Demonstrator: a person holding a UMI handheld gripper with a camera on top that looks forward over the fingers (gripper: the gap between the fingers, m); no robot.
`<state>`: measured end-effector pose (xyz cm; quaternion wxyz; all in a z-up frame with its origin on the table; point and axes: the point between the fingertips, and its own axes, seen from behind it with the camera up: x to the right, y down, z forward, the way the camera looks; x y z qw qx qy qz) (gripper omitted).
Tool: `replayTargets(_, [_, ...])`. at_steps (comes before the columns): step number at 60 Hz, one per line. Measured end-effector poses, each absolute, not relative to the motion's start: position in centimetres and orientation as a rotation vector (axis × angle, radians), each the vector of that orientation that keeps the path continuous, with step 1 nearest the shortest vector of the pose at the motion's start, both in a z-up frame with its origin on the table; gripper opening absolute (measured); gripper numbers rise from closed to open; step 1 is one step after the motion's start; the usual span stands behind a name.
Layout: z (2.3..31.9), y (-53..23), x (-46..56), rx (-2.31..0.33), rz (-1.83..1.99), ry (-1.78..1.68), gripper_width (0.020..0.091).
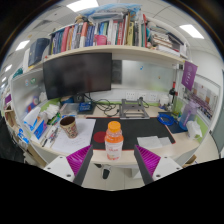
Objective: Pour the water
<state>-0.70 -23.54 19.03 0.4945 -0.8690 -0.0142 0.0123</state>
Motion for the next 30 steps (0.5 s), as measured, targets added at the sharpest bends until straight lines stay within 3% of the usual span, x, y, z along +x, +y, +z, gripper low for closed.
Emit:
replayTargets(18, [11.3, -21.8, -1.4, -2.003, 0.073, -0.072, 0.0851])
replayTargets(30, [9.1, -16.0, -0.5, -1.881, 0.023, -0.054, 0.0854])
